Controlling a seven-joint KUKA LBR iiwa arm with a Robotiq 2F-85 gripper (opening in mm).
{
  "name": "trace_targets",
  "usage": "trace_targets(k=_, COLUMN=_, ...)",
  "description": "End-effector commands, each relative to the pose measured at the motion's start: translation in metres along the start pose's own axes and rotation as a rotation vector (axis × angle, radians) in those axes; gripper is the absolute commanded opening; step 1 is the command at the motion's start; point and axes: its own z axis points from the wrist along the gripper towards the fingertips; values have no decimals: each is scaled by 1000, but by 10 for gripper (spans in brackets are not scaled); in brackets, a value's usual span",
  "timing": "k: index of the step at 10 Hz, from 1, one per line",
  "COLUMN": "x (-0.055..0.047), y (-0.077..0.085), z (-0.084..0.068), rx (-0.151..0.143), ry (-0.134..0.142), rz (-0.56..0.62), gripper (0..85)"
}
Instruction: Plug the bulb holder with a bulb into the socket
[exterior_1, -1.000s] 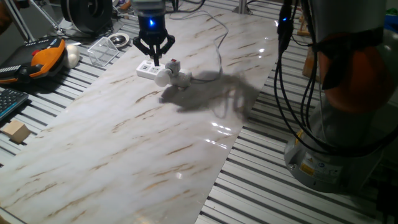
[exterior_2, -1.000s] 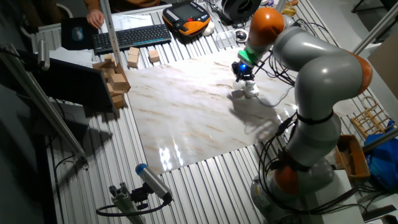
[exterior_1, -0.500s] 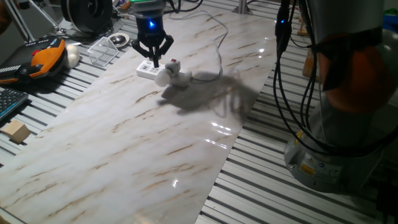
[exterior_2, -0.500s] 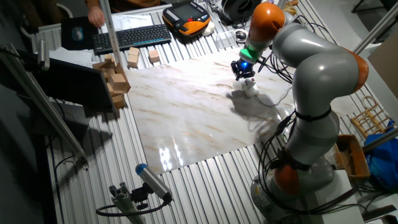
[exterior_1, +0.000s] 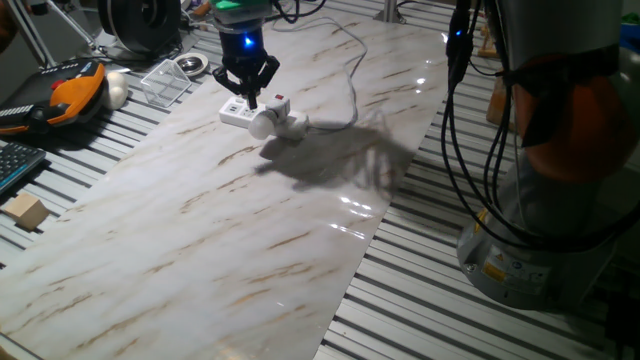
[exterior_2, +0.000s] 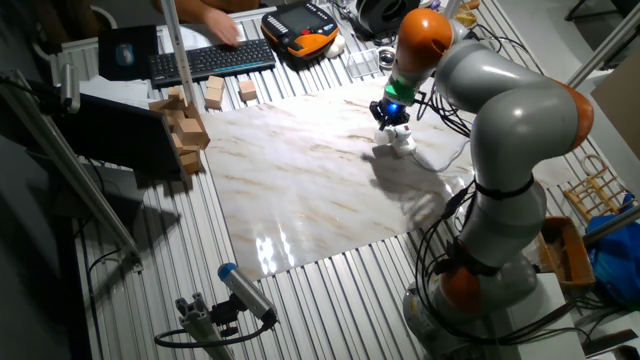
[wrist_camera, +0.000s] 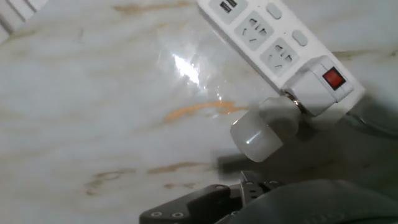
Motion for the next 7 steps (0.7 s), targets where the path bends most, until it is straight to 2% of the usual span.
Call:
trace_targets(k=1, x=2, y=0, z=2, rx=14, ry=20, rz=-418, gripper=0)
trace_targets(k=2, x=6, y=0, z=5, rx=22, ry=15, rz=-427, gripper=0)
trace_targets(k=7, x=9, y=-1, z=4, rx=13, ry=29, rz=-430, gripper=0)
